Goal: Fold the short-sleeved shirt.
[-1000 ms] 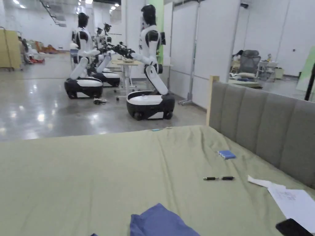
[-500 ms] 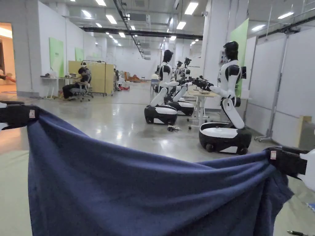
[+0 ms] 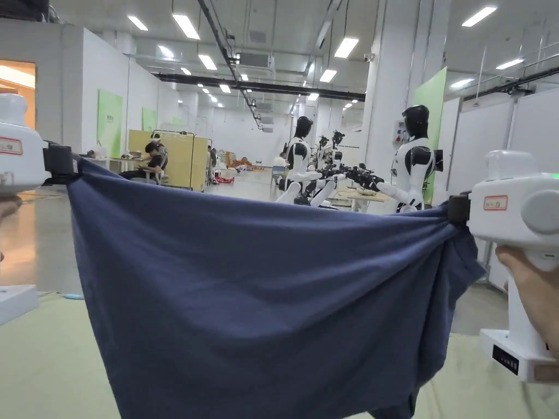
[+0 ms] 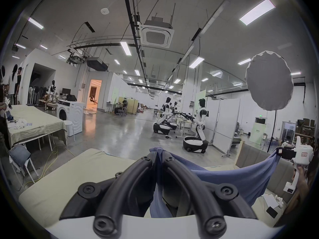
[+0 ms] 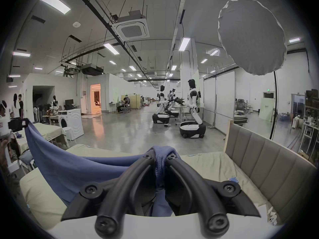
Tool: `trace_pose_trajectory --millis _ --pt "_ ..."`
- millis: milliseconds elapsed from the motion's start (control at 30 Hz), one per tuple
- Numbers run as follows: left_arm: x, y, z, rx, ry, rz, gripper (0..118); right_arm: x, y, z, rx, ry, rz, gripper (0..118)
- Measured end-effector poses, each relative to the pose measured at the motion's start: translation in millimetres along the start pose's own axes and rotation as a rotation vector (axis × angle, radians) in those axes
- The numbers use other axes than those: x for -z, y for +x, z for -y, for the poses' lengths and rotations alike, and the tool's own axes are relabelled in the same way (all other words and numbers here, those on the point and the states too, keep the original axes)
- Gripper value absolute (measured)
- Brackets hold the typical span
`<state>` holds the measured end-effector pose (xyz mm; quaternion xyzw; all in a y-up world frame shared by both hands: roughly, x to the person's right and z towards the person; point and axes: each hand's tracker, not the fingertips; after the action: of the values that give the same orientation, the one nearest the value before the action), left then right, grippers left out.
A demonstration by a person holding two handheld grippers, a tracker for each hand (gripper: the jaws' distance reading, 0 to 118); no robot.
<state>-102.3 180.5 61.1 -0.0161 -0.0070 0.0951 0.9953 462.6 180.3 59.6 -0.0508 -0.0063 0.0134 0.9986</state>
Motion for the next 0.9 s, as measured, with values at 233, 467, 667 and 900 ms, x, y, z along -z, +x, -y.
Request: trace_pose_trajectory --millis 233,467,667,900 --pt "38 7 13 0.026 -0.047 -0.006 6 46 1 0 -0.032 -0.033 0.022 9" --pt "30 6 63 0.02 -0.113 0.011 6 53 7 59 -0.042 -0.119 0.004 9" --pt "-36 -17 153 -0.067 -0.211 0.063 6 -3 19 164 0.061 -0.215 -0.059 9" --pt "-165 -48 271 -0.137 -0.38 0.043 6 -141 32 306 0.287 -0.419 -0.131 9"
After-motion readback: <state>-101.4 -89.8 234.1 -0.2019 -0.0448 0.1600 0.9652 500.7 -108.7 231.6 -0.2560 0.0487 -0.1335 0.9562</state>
